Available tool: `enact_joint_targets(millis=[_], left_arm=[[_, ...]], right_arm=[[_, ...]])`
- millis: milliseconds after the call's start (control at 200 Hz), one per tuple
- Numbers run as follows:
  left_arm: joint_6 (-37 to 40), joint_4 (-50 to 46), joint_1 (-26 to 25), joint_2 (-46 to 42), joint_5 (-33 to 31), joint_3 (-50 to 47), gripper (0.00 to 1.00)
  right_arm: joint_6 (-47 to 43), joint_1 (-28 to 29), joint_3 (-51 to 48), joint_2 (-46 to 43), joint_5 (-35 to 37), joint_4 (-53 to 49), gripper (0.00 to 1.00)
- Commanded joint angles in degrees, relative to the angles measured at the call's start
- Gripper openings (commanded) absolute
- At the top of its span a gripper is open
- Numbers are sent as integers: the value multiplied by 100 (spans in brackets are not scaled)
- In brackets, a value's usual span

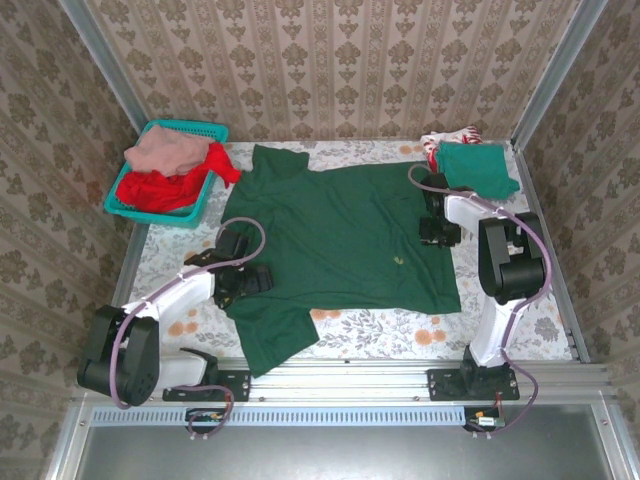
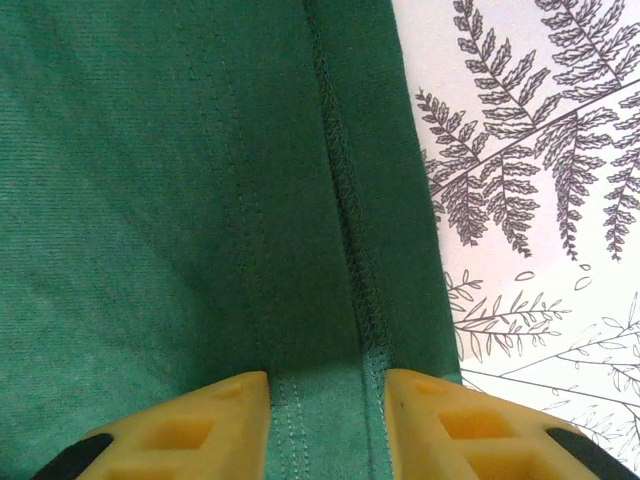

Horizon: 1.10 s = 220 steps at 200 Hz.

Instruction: Fold and stack the t-shirts

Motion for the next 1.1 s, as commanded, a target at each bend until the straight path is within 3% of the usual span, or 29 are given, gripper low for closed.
enact_joint_targets(millis=[0, 555, 960, 1040, 1095], left_arm=[[111, -148, 49, -90, 0, -64, 100], [177, -157, 170, -20, 18, -51, 100], [171, -162, 192, -30, 79, -81, 100], [15, -82, -156, -502, 96, -117, 100], [-104, -130, -760, -937, -113, -71, 100]], right_arm=[[-125, -18, 214, 188, 13, -214, 37], [-263, -14, 339, -417, 155, -452, 0], [-998, -57, 1364, -169, 539, -1091, 0], [-953, -57, 1394, -133, 289, -1071, 0], [-919, -57, 1314, -113, 197, -1016, 0]])
